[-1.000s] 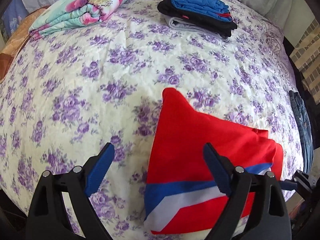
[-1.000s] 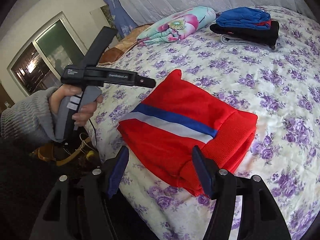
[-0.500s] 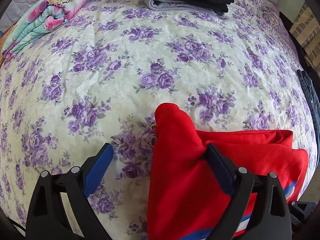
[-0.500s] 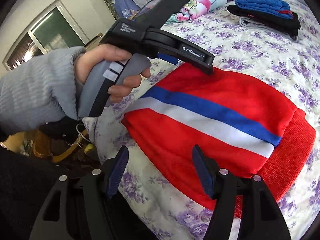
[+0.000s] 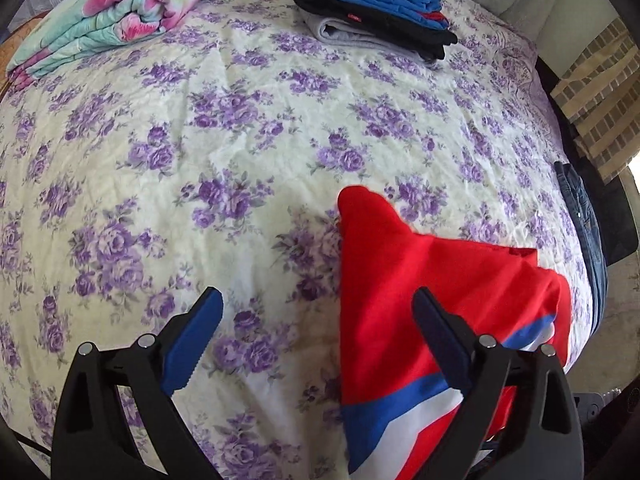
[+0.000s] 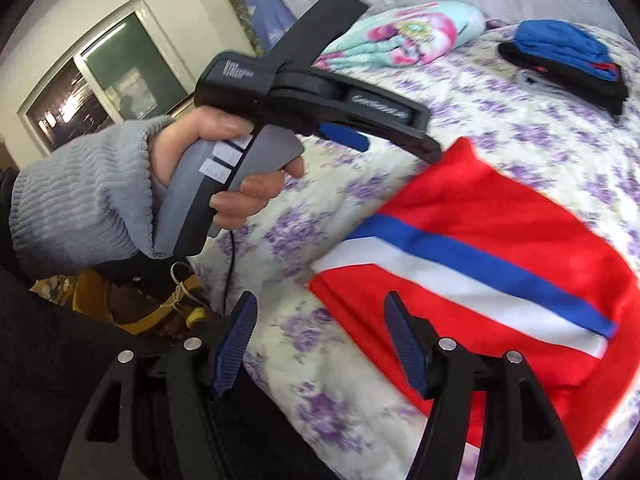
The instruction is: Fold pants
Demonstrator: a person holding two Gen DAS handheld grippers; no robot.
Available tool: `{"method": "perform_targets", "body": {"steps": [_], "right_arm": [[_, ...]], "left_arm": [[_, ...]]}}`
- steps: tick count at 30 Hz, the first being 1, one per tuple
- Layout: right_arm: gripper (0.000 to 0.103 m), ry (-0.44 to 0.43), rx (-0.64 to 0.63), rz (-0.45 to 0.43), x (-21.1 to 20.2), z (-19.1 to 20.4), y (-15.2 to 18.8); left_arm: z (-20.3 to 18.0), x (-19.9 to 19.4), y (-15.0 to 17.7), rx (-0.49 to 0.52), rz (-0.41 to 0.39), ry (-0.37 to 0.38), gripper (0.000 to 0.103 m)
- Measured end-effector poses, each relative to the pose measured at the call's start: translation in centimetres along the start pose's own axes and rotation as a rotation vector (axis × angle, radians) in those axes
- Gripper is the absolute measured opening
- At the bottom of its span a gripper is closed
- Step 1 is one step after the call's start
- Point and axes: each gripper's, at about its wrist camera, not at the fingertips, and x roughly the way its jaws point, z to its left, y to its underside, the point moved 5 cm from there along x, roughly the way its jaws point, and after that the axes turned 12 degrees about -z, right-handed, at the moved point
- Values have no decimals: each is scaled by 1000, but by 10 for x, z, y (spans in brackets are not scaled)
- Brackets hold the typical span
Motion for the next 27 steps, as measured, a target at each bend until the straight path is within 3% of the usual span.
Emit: {"method": "perform_targets", "body": {"steps": [4, 9, 12, 15, 18, 21, 24, 27], "right_arm": [[67, 0, 28, 64, 23, 0, 11], [66, 22, 73, 59, 21, -1, 11], [66, 85, 69, -21, -5, -3, 0], [66, 179, 172, -141, -47, -25, -11], [72, 342, 272, -255, -97, -59, -11], [77, 506, 369, -305, -132, -97, -1], [77, 551, 485, -307, -142, -133, 11], [77, 480, 588, -324, -137, -164, 19]], "left_arm": [[5, 23, 22, 17, 68, -27, 93], [8, 27, 27, -10, 65, -15, 94], [6, 14, 21, -13, 39, 16, 93], [4, -6, 19, -21, 10, 56, 93], [-1, -22, 22, -30, -7, 84, 93], [-5, -34, 31, -25, -14, 82, 93], [-10, -35, 43, -19, 1, 57, 93], [-16, -28, 57, -30, 40, 64, 93]]}}
